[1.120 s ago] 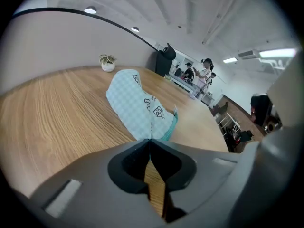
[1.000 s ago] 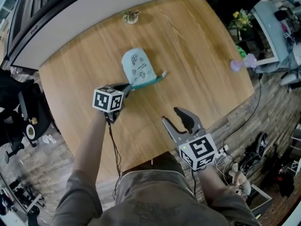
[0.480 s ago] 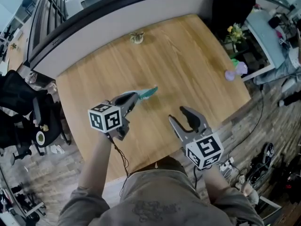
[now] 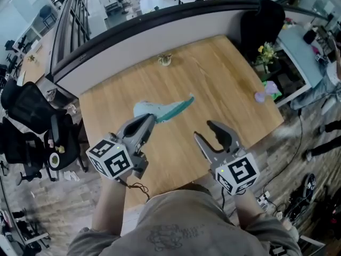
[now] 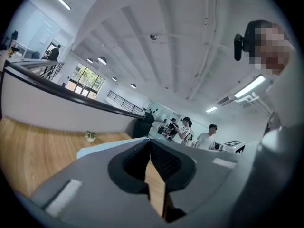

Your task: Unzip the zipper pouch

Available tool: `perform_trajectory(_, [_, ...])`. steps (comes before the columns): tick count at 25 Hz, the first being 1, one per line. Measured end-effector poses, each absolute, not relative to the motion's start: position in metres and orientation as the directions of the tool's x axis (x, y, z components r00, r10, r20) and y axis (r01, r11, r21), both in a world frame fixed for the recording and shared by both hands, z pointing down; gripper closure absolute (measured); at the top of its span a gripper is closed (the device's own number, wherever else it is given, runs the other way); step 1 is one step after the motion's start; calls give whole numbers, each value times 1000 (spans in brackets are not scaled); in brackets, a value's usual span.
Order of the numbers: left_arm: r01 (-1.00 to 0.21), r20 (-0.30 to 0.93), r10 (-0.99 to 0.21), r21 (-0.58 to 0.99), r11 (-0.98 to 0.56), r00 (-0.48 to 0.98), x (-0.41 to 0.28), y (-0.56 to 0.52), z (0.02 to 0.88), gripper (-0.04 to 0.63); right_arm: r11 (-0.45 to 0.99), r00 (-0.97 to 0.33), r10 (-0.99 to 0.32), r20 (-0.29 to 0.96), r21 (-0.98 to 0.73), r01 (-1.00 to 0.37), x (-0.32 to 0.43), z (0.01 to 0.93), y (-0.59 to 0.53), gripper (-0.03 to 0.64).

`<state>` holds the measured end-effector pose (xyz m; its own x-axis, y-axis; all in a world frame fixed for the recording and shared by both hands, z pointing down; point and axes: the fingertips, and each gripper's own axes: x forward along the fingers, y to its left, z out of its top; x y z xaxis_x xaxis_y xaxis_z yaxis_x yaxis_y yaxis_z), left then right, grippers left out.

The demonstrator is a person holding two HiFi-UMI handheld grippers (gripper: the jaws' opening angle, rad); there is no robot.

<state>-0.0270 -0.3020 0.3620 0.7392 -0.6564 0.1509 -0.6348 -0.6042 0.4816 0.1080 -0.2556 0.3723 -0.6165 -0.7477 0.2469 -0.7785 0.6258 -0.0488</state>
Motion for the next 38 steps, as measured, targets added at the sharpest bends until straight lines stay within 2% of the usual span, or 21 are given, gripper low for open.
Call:
perform_trajectory(5, [-644, 92, -688, 460, -612, 720, -39, -273, 326, 591, 654, -646, -732, 216, -41, -756, 100, 357, -241, 420])
perform_trajectory(15, [-655, 76, -709, 463, -598, 701, -50, -248, 319, 591, 748, -733, -652, 196, 7, -664, 71, 343, -223, 431])
perform_trajectory(18, [-654, 71, -711, 465, -597, 700, -49, -246, 318, 589, 779, -755, -624, 201, 81, -622, 51, 329, -219, 464])
perform_trajectory(22, [-640, 66, -703, 479, -600, 708, -41, -242, 317, 589, 818, -783, -573, 244, 234, -525, 25, 321, -211, 468])
perform_trajectory(25, [-629, 63, -694, 487, -606, 717, -36, -240, 315, 589, 784, -759, -600, 252, 376, -494, 16, 319, -213, 468])
perform_trajectory(28, [-622, 59, -695, 506, -598, 717, -33, -239, 315, 589, 757, -740, -617, 269, 461, -464, 13, 321, -215, 497])
perform_trajectory(31, [-613, 56, -690, 514, -600, 722, -29, -237, 314, 589, 772, -743, -599, 299, 462, -437, 9, 328, -215, 497])
perform_trajectory(33, [-610, 60, -684, 515, -603, 727, -24, -236, 316, 589, 770, -739, -601, 303, 465, -436, 10, 330, -216, 538])
perform_trajectory(38, [-606, 78, -667, 506, -614, 741, -23, -234, 320, 591, 789, -739, -588, 328, 432, -436, 14, 337, -215, 568])
